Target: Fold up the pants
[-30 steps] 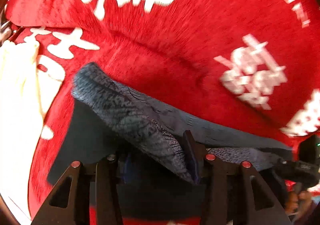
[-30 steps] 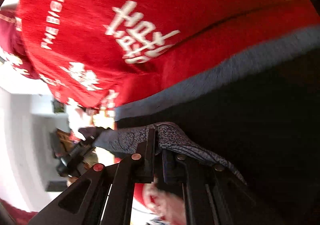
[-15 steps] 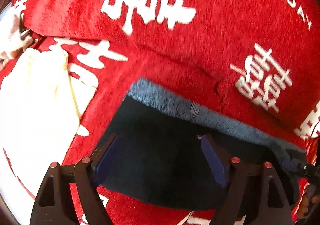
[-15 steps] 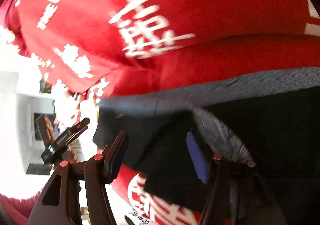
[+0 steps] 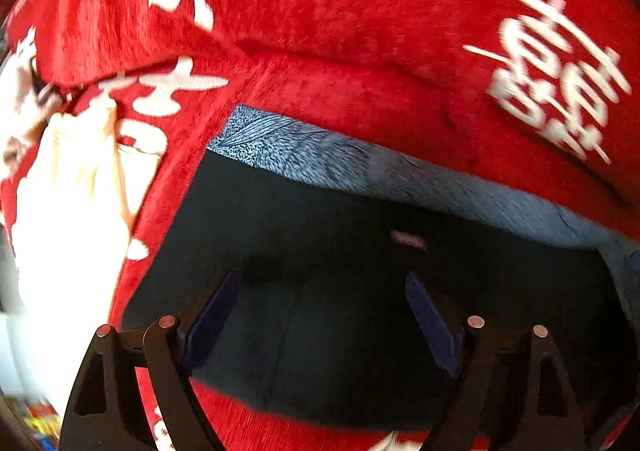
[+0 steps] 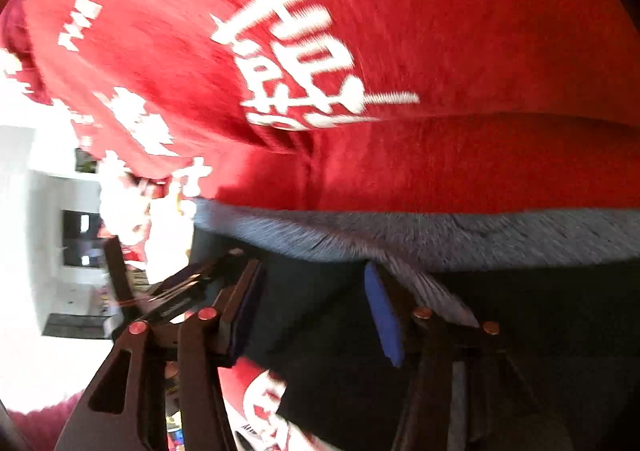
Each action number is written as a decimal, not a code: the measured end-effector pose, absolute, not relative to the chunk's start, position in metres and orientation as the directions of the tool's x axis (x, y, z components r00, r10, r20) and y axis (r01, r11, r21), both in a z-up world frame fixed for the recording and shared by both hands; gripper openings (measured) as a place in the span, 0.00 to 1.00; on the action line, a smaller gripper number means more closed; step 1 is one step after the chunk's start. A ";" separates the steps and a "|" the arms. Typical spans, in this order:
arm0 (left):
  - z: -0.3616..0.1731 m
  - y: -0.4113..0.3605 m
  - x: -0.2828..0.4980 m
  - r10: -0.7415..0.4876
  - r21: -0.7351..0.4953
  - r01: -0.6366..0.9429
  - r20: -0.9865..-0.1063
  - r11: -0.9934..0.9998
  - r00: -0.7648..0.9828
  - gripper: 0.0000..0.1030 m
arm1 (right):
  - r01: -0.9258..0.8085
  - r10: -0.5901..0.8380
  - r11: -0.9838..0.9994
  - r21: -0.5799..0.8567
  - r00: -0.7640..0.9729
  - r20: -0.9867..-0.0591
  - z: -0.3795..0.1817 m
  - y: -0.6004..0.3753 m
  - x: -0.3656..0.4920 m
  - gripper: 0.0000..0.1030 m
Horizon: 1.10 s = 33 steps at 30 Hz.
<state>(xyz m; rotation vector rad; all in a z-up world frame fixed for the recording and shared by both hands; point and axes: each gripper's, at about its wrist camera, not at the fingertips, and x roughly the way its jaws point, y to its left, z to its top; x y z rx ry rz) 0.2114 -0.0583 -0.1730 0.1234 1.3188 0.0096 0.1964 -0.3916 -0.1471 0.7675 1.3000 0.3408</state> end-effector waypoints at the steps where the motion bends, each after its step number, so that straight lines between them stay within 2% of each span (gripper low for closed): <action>1: -0.168 -0.065 0.203 0.077 0.102 0.089 -0.965 0.991 0.251 0.83 | 0.193 0.625 0.710 0.678 0.272 -0.732 -0.140 -0.397 0.186 0.59; 5: -0.148 -0.099 0.170 0.016 0.071 0.224 -0.971 0.972 0.238 0.83 | 0.258 0.602 0.684 0.682 0.328 -0.728 -0.110 -0.431 0.117 0.59; 11: -0.136 -0.181 0.113 -0.196 -0.111 0.436 -0.968 0.893 0.156 0.83 | 0.426 0.487 0.631 0.648 0.432 -0.759 -0.085 -0.484 -0.013 0.59; 16: -0.126 -0.256 0.056 -0.361 -0.279 0.541 -0.931 0.793 0.048 0.83 | 0.583 0.419 0.524 0.620 0.458 -0.784 -0.097 -0.489 -0.134 0.59; 22: -0.153 -0.313 0.008 -0.396 -0.353 0.570 -0.917 0.742 -0.053 0.83 | 0.699 0.416 0.368 0.613 0.466 -0.781 -0.146 -0.488 -0.231 0.59; 26: -0.181 -0.335 -0.012 -0.378 -0.372 0.552 -0.919 0.746 -0.109 0.83 | 0.700 0.444 0.326 0.636 0.480 -0.756 -0.176 -0.488 -0.246 0.59; 30: -0.192 -0.355 -0.023 -0.343 -0.330 0.588 -0.935 0.739 -0.093 0.83 | 0.656 0.534 0.229 0.719 0.533 -0.656 -0.208 -0.488 -0.247 0.59; 31: -0.192 -0.358 -0.025 -0.336 -0.317 0.594 -0.938 0.739 -0.082 0.83 | 0.641 0.551 0.195 0.742 0.554 -0.624 -0.214 -0.489 -0.244 0.56; 32: -0.192 -0.360 -0.026 -0.334 -0.313 0.596 -0.939 0.740 -0.079 0.80 | 0.644 0.560 0.176 0.745 0.557 -0.614 -0.217 -0.489 -0.241 0.46; 33: -0.190 -0.361 -0.025 -0.339 -0.317 0.595 -0.938 0.738 -0.080 0.71 | 0.646 0.567 0.158 0.747 0.560 -0.604 -0.218 -0.491 -0.242 0.33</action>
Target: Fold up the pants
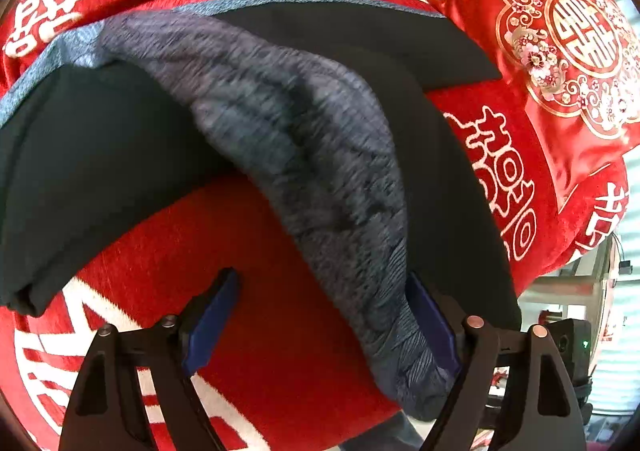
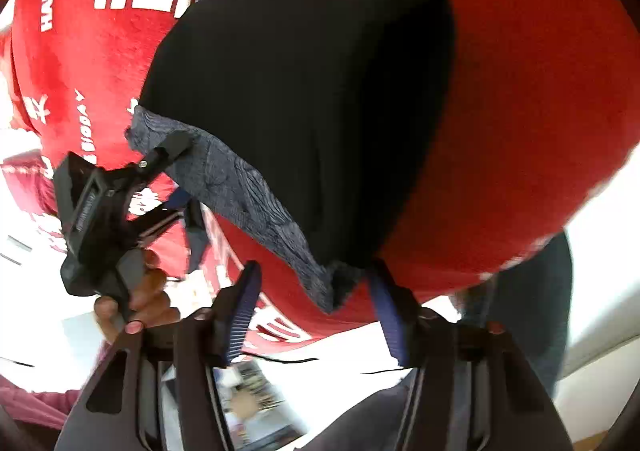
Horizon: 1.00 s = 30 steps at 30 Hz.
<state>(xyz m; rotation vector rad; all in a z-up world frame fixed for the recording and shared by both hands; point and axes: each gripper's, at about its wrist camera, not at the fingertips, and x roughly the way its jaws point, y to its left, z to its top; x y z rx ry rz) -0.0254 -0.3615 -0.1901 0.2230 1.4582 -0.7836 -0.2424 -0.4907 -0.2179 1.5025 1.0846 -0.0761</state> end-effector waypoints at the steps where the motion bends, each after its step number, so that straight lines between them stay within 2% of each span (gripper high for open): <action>1: -0.189 -0.365 -0.025 -0.343 -0.325 0.597 -0.935 0.733 -0.089 0.50 | 0.636 0.567 0.144 0.758 0.575 -0.590 -0.215 -0.494 -0.242 0.15; 2: -0.188 -0.370 -0.025 -0.347 -0.343 0.599 -0.931 0.723 -0.115 0.37 | 0.633 0.560 0.156 0.759 0.576 -0.596 -0.207 -0.498 -0.240 0.15; 3: -0.186 -0.373 -0.024 -0.355 -0.359 0.597 -0.926 0.717 -0.130 0.33 | 0.625 0.560 0.165 0.763 0.577 -0.594 -0.199 -0.503 -0.237 0.14; 9: -0.139 -0.400 -0.009 -0.428 -0.383 0.604 -0.901 0.699 -0.076 0.33 | 0.519 0.527 0.269 0.811 0.626 -0.575 -0.123 -0.562 -0.197 0.14; 14: -0.110 -0.444 0.031 -0.473 -0.372 0.608 -0.881 0.701 0.006 0.34 | 0.455 0.465 0.358 0.815 0.670 -0.579 -0.081 -0.637 -0.145 0.14; 15: -0.108 -0.454 0.041 -0.469 -0.363 0.610 -0.883 0.704 0.017 0.34 | 0.453 0.453 0.375 0.809 0.672 -0.586 -0.077 -0.650 -0.134 0.14; 17: -0.107 -0.468 0.059 -0.457 -0.338 0.609 -0.888 0.717 0.046 0.62 | 0.449 0.427 0.403 0.797 0.679 -0.598 -0.070 -0.682 -0.107 0.14; 20: -0.105 -0.478 0.088 -0.454 -0.324 0.599 -0.888 0.732 0.075 0.63 | 0.463 0.402 0.443 0.768 0.663 -0.632 -0.071 -0.723 -0.064 0.14; 25: -0.104 -0.469 0.100 -0.406 -0.266 0.600 -0.908 0.754 0.107 0.63 | 0.537 0.354 0.551 0.639 0.543 -0.761 -0.099 -0.763 -0.013 0.14; 27: -0.111 -0.458 0.099 -0.347 -0.197 0.593 -0.926 0.781 0.148 0.63 | 0.560 0.341 0.596 0.576 0.473 -0.813 -0.116 -0.766 0.004 0.19; 29: -0.125 -0.445 0.100 -0.272 -0.125 0.567 -0.945 0.814 0.182 0.63 | 0.557 0.285 0.690 0.462 0.377 -0.881 -0.125 -0.763 0.019 0.35; 30: -0.134 -0.435 0.102 -0.228 -0.089 0.542 -0.954 0.835 0.194 0.63 | 0.543 0.248 0.730 0.415 0.354 -0.902 -0.122 -0.757 0.022 0.48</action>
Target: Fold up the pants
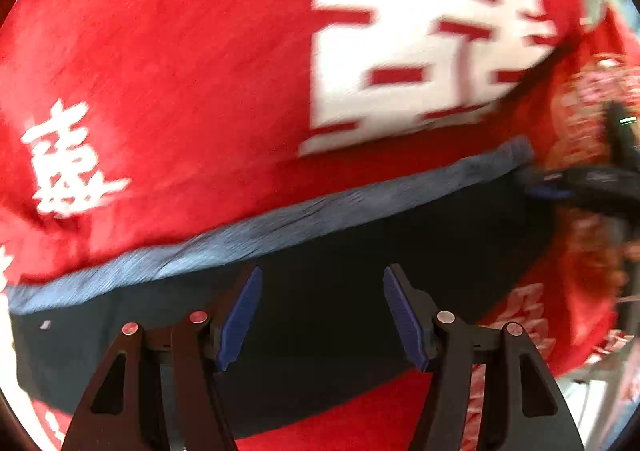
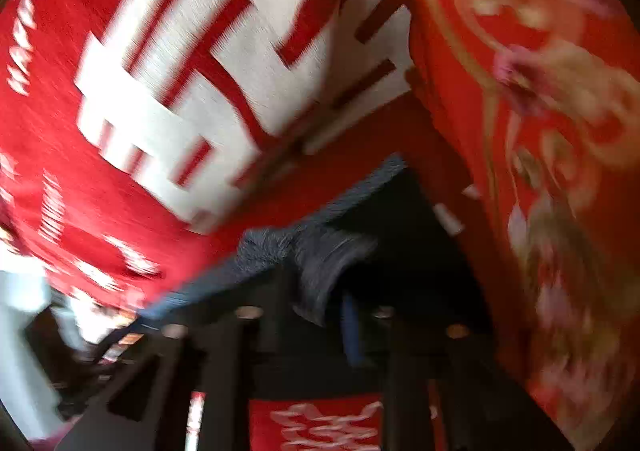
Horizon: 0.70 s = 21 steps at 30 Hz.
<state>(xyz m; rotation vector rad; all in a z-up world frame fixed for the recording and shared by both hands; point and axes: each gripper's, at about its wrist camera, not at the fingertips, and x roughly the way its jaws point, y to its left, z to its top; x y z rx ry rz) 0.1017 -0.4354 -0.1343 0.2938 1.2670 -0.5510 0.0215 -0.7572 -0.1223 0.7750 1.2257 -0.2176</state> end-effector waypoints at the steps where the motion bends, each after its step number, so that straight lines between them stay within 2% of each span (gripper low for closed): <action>1: -0.147 -0.425 0.104 -0.185 -0.064 0.506 -0.963 0.860 0.194 0.63 | 0.530 0.227 0.751 0.393 0.353 -0.908 -0.118 -0.752 0.019 0.60; 4: -0.176 -0.401 0.109 -0.113 -0.036 0.419 -0.980 0.907 0.161 0.63 | 0.514 0.201 0.770 0.377 0.366 -0.909 -0.109 -0.736 -0.002 0.61; 7: -0.197 -0.384 0.110 -0.061 -0.006 0.356 -0.988 0.934 0.145 0.63 | 0.585 0.106 0.765 0.271 0.300 -0.948 -0.117 -0.729 -0.033 0.61; 9: -0.203 -0.380 0.110 -0.064 -0.012 0.339 -0.988 0.941 0.141 0.63 | 0.654 0.093 0.713 0.252 0.268 -0.959 -0.134 -0.736 -0.049 0.58; 11: -0.204 -0.379 0.111 -0.065 -0.009 0.339 -0.986 0.941 0.152 0.63 | 0.702 0.097 0.665 0.256 0.259 -0.961 -0.146 -0.745 -0.050 0.46; 12: -0.204 -0.380 0.112 -0.059 -0.001 0.345 -0.986 0.939 0.157 0.63 | 0.715 0.087 0.651 0.255 0.263 -0.961 -0.149 -0.747 -0.049 0.43; 14: -0.205 -0.381 0.113 -0.052 0.007 0.348 -0.986 0.938 0.160 0.63 | 0.705 0.073 0.664 0.248 0.270 -0.960 -0.148 -0.747 -0.045 0.15; 17: -0.205 -0.380 0.115 -0.057 -0.001 0.342 -0.986 0.940 0.154 0.63 | 0.704 0.094 0.652 0.280 0.291 -0.952 -0.139 -0.750 -0.050 0.15; 19: -0.205 -0.380 0.115 -0.061 -0.003 0.343 -0.985 0.939 0.159 0.63 | 0.727 0.066 0.640 0.247 0.269 -0.961 -0.133 -0.749 -0.057 0.16; 21: -0.205 -0.379 0.115 -0.062 -0.002 0.344 -0.985 0.939 0.162 0.63 | 0.767 0.052 0.603 0.219 0.236 -0.970 -0.136 -0.751 -0.066 0.26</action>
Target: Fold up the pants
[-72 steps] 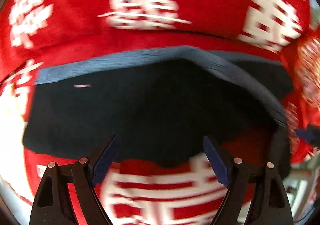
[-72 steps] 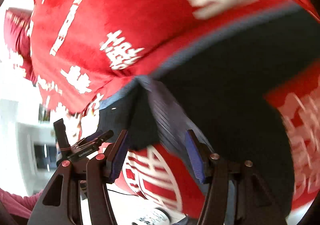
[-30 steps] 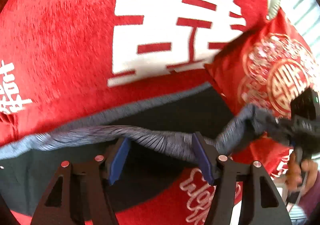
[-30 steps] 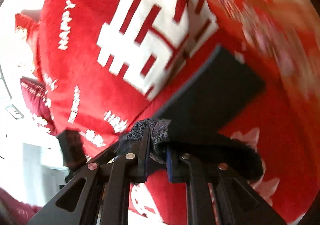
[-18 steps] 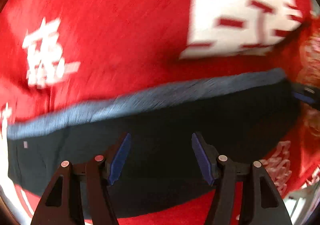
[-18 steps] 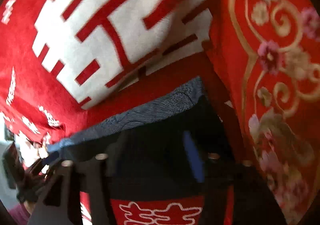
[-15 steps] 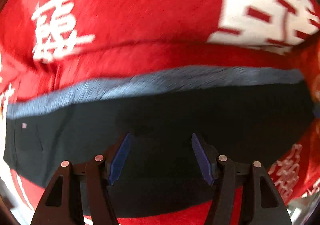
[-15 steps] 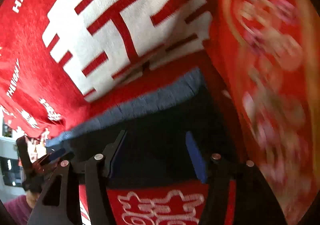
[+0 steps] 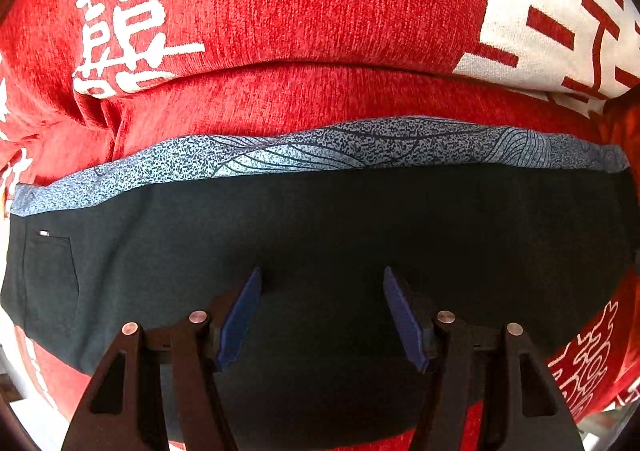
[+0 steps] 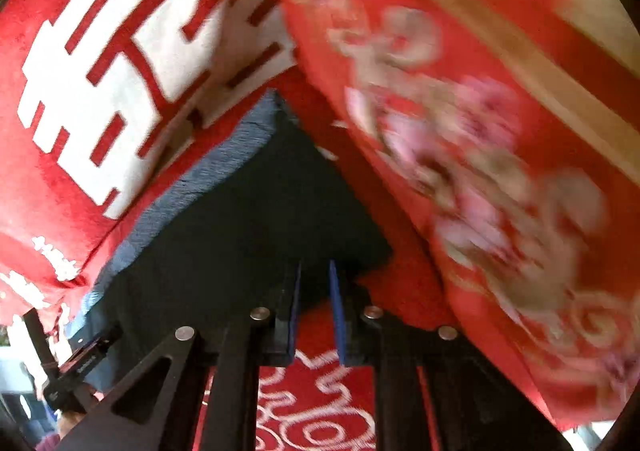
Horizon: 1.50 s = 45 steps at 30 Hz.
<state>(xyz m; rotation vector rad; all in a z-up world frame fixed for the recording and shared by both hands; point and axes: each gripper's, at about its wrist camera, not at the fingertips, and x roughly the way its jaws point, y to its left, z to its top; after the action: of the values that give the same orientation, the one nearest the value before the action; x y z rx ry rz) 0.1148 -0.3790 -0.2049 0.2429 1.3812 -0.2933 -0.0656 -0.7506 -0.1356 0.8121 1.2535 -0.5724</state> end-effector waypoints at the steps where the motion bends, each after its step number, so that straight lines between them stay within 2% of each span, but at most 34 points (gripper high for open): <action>1: -0.205 -0.378 0.115 -0.062 -0.003 0.342 -0.985 0.940 0.162 0.63 | 0.788 0.048 0.578 0.212 0.226 -0.973 -0.140 -0.752 -0.070 0.36; 4: -0.206 -0.379 0.114 -0.065 -0.006 0.342 -0.985 0.940 0.161 0.63 | 0.784 0.043 0.573 0.240 0.264 -0.964 -0.147 -0.752 -0.063 0.37; 6: -0.209 -0.381 0.116 -0.066 -0.006 0.345 -0.984 0.939 0.163 0.63 | 0.752 0.042 0.608 0.255 0.290 -0.956 -0.147 -0.754 -0.046 0.14; 9: -0.210 -0.381 0.116 -0.040 0.020 0.327 -0.984 0.945 0.176 0.78 | 0.720 0.004 0.657 0.223 0.293 -0.956 -0.137 -0.755 -0.032 0.12; 11: -0.211 -0.376 0.119 -0.052 -0.004 0.298 -0.987 0.954 0.155 0.80 | 0.738 0.027 0.648 0.188 0.225 -0.974 -0.146 -0.757 -0.036 0.13; 13: -0.206 -0.374 0.122 -0.042 -0.001 0.292 -0.990 0.956 0.134 0.80 | 0.750 0.018 0.643 0.155 0.188 -0.982 -0.140 -0.754 -0.043 0.18; 15: -0.197 -0.369 0.128 -0.051 -0.003 0.294 -0.987 0.956 0.155 0.80 | 0.728 -0.010 0.667 0.161 0.224 -0.974 -0.118 -0.744 -0.045 0.21; 18: -0.187 -0.370 0.142 -0.055 0.007 0.300 -0.978 0.954 0.199 0.80 | 0.599 -0.045 0.785 0.155 0.306 -0.951 -0.091 -0.722 -0.024 0.24; 20: -0.189 -0.375 0.155 -0.038 0.027 0.292 -0.975 0.956 0.217 0.80 | 0.503 -0.057 0.855 0.123 0.328 -0.943 -0.089 -0.713 0.004 0.37; 24: -0.202 -0.392 0.179 -0.042 0.019 0.257 -0.972 0.966 0.230 0.80 | 0.450 0.023 0.876 0.172 0.317 -0.948 -0.127 -0.726 0.060 0.37; 27: -0.219 -0.403 0.184 0.008 0.075 0.267 -0.969 0.961 0.245 0.80 | 0.434 -0.021 0.898 0.078 0.219 -0.976 -0.171 -0.742 0.086 0.35; 29: -0.223 -0.402 0.188 0.002 0.074 0.261 -0.964 0.963 0.266 0.81 | 0.413 -0.051 0.909 0.057 0.246 -0.968 -0.174 -0.752 0.086 0.26; 31: -0.224 -0.394 0.196 -0.009 0.053 0.241 -0.968 0.969 0.251 0.81 | 0.414 -0.120 0.910 -0.013 0.233 -0.965 -0.169 -0.759 0.084 0.26; 34: -0.221 -0.374 0.205 0.044 0.095 0.209 -0.971 0.973 0.235 0.81 | 0.465 -0.126 0.885 -0.015 0.209 -0.970 -0.167 -0.773 0.075 0.26; 35: -0.215 -0.365 0.206 0.064 0.112 0.203 -0.971 0.973 0.228 0.81 | 0.485 -0.120 0.875 -0.005 0.206 -0.971 -0.165 -0.775 0.073 0.26; 38: -0.194 -0.337 0.200 0.094 0.141 0.205 -0.971 0.969 0.221 0.81 | 0.524 -0.095 0.851 0.029 0.209 -0.973 -0.154 -0.776 0.065 0.39; 40: -0.180 -0.318 0.193 0.099 0.141 0.203 -0.974 0.969 0.203 0.81 | 0.532 -0.036 0.841 0.100 0.240 -0.970 -0.142 -0.771 0.051 0.43; 45: -0.143 -0.265 0.171 0.105 0.133 0.189 -0.983 0.973 0.150 0.81 | 0.519 0.087 0.830 0.205 0.243 -0.966 -0.128 -0.736 0.015 0.44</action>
<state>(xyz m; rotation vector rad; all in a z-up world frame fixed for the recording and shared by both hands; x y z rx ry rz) 0.1711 -0.2648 -0.1432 0.2466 1.4232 -0.0615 0.0154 -0.7358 -0.1277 0.5543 1.3079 -0.3169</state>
